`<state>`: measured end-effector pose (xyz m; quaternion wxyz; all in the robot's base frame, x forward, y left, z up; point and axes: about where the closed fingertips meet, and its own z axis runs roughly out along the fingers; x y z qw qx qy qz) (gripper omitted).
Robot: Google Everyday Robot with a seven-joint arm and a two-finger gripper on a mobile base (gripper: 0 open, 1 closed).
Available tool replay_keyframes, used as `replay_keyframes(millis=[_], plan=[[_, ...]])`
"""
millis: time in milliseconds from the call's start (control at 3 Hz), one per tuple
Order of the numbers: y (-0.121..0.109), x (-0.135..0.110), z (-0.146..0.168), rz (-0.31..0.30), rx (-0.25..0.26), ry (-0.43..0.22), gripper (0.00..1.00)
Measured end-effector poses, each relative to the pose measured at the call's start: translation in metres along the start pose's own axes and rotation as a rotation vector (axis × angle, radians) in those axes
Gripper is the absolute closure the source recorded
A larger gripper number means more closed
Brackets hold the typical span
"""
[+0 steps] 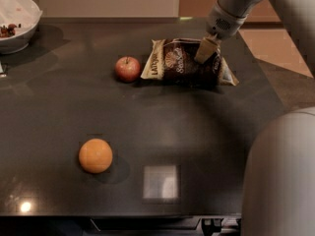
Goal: Move brown chip bag near apple
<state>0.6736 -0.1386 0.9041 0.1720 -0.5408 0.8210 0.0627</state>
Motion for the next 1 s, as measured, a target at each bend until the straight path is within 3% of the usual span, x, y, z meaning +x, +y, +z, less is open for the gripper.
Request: replay_keyframes(millis=[333,667,1000], plan=[[-0.0016,-0.002,0.0031,-0.001,0.003,-0.004,0.12],[-0.003,-0.0037,0.0063,-0.002,0.005,-0.008,0.0],[-0.0031,-0.0037,0.0064,-0.002,0.005,-0.008,0.0]])
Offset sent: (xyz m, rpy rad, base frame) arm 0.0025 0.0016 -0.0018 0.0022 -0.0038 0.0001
